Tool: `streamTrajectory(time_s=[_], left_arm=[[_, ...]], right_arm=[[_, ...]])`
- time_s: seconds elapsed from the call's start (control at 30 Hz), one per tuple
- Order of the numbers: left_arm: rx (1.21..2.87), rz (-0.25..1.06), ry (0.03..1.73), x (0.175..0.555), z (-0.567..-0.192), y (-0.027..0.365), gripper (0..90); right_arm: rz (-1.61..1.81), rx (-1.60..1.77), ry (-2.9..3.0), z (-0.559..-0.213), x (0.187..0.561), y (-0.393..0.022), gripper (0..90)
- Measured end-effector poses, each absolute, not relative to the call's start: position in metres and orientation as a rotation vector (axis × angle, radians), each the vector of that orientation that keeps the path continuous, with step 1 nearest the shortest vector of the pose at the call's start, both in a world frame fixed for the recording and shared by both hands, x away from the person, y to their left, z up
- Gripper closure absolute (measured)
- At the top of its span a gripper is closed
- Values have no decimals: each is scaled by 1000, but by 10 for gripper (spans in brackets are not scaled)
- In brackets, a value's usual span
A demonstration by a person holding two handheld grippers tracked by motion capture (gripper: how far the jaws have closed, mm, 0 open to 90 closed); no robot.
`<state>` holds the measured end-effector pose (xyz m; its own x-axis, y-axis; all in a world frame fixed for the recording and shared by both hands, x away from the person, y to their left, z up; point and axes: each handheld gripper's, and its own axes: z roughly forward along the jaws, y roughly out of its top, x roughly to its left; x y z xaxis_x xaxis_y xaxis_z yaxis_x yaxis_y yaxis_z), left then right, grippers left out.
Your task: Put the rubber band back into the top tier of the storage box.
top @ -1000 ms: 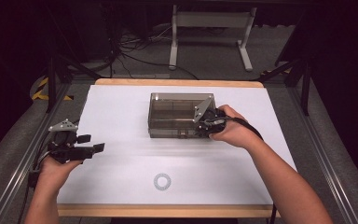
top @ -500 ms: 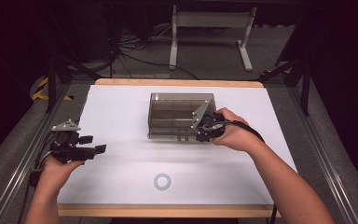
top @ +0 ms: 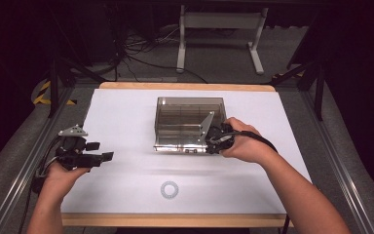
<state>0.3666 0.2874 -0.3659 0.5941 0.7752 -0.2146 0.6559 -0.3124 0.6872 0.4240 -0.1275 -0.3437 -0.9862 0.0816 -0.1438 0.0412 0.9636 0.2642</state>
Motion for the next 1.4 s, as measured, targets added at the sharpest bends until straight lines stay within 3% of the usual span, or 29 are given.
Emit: streamTrajectory(time_s=[1.4], left_arm=[[2066,194,1121,367,-366,286,282]], right_arm=[[321,8,2980,-348,402,-123,882]])
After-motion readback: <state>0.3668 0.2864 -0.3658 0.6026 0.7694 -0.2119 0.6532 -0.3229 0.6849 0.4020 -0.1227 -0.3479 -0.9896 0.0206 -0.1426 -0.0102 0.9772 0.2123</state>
